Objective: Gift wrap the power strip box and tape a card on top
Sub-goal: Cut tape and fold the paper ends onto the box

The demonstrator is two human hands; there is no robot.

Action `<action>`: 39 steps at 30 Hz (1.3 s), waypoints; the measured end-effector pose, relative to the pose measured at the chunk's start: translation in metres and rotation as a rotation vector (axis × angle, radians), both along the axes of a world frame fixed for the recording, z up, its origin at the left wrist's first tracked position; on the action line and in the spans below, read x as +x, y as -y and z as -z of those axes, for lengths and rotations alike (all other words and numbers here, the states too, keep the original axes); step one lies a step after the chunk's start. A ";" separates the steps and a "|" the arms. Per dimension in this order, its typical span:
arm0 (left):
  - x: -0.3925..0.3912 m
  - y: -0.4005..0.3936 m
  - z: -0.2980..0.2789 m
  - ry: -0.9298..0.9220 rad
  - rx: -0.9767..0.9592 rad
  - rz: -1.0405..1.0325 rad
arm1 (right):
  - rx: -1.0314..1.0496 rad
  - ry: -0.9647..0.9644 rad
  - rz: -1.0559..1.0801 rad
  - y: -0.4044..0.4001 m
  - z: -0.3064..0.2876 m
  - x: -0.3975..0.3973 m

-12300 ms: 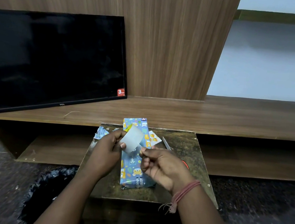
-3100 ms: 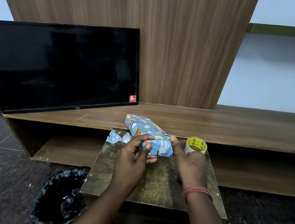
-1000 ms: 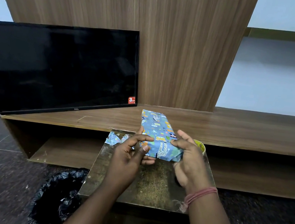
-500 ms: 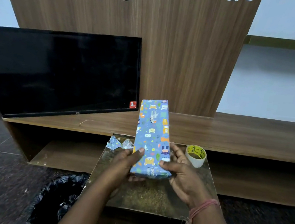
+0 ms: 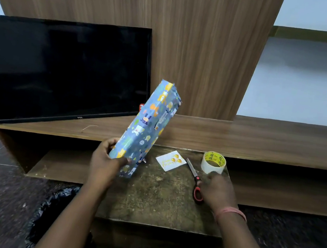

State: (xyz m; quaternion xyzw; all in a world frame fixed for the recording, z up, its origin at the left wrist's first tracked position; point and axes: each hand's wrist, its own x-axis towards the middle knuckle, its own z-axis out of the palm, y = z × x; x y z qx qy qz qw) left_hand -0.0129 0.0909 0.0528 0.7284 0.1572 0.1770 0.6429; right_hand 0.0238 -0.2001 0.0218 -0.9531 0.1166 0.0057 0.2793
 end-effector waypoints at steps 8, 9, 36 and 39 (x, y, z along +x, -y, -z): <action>-0.002 0.001 0.020 -0.001 0.620 0.133 | -0.157 -0.148 -0.079 -0.014 0.025 -0.002; -0.003 0.000 0.022 0.001 0.676 0.145 | -0.143 -0.144 -0.081 -0.013 0.024 -0.002; -0.023 0.017 0.058 -0.041 1.114 0.340 | 0.215 0.238 -0.375 0.018 -0.033 -0.020; -0.034 0.031 0.071 0.035 1.108 0.409 | 0.179 0.173 -0.433 -0.007 -0.021 -0.027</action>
